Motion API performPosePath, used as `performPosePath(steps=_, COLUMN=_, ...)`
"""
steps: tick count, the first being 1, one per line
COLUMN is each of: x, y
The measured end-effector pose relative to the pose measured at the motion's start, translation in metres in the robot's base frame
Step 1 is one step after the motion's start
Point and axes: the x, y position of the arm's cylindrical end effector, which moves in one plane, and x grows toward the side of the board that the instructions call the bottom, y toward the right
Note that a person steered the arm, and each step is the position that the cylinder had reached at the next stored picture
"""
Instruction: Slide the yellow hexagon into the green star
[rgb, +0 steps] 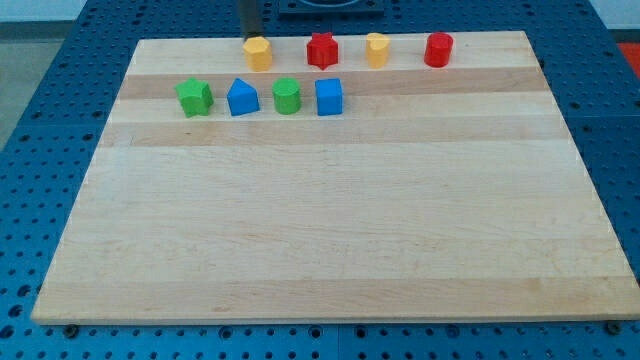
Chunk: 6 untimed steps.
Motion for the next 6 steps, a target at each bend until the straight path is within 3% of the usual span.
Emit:
performPosePath(steps=2, x=0.023, y=0.018)
performPosePath(steps=4, x=0.031, y=-0.012)
performPosePath(steps=6, x=0.076, y=-0.054)
